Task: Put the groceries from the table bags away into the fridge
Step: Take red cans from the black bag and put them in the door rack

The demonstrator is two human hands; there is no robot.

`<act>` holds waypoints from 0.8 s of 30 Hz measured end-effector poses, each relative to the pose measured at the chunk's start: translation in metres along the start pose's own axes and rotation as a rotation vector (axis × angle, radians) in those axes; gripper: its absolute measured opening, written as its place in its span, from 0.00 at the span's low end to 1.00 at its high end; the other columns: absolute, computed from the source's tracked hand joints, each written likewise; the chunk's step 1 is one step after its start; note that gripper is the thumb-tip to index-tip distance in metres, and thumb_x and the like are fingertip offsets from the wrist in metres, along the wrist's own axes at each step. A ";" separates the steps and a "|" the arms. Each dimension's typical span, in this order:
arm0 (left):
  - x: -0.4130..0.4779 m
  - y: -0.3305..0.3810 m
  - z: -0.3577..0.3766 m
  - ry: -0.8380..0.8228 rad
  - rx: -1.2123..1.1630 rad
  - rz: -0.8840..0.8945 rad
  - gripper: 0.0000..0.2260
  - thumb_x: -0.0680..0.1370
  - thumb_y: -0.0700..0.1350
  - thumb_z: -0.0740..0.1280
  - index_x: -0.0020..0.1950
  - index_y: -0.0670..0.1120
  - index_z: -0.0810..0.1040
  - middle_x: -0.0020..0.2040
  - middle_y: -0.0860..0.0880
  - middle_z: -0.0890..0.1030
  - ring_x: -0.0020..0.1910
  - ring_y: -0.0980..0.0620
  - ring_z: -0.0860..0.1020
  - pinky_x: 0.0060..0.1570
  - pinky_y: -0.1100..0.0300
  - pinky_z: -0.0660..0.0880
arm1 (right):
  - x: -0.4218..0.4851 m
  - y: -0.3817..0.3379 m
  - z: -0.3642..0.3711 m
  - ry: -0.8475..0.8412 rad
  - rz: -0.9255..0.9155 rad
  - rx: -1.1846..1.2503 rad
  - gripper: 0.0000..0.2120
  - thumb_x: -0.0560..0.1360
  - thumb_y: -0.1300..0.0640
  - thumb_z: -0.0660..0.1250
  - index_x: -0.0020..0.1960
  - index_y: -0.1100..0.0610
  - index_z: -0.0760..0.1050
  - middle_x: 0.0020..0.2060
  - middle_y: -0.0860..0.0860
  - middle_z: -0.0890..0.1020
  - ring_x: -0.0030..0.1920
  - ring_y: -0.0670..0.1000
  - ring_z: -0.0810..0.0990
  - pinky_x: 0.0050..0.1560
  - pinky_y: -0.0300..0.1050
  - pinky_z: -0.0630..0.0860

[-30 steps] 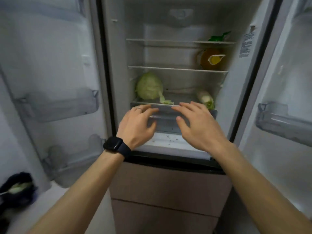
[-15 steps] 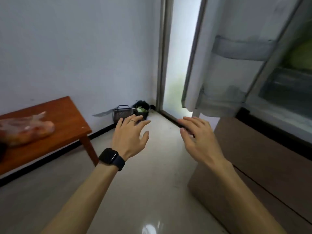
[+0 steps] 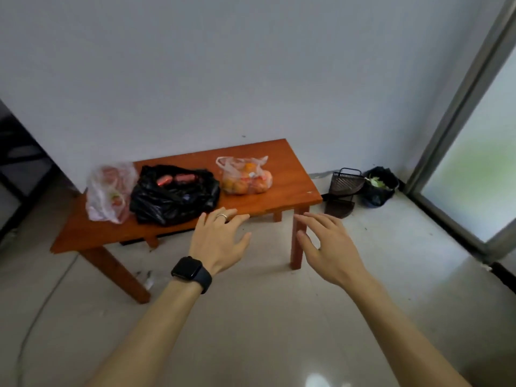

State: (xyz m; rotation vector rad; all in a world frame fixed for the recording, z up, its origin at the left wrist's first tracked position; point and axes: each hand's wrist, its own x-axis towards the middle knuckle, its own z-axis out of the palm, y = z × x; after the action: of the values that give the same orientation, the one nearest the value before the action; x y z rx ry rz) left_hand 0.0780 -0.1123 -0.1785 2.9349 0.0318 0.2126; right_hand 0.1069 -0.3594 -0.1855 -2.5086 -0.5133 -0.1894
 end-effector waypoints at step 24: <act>0.215 -0.322 0.014 -0.090 0.083 -0.286 0.21 0.81 0.55 0.60 0.75 0.55 0.69 0.75 0.49 0.68 0.77 0.47 0.61 0.74 0.48 0.62 | 0.332 -0.125 0.242 -0.411 -0.204 0.183 0.23 0.82 0.46 0.61 0.76 0.46 0.65 0.72 0.43 0.70 0.74 0.48 0.63 0.70 0.43 0.65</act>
State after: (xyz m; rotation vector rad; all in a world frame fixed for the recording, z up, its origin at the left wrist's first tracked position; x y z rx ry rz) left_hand 0.2905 0.2083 -0.2259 2.9710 0.4534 0.0356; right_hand 0.3676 -0.0226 -0.2434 -2.3153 -0.9086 0.2926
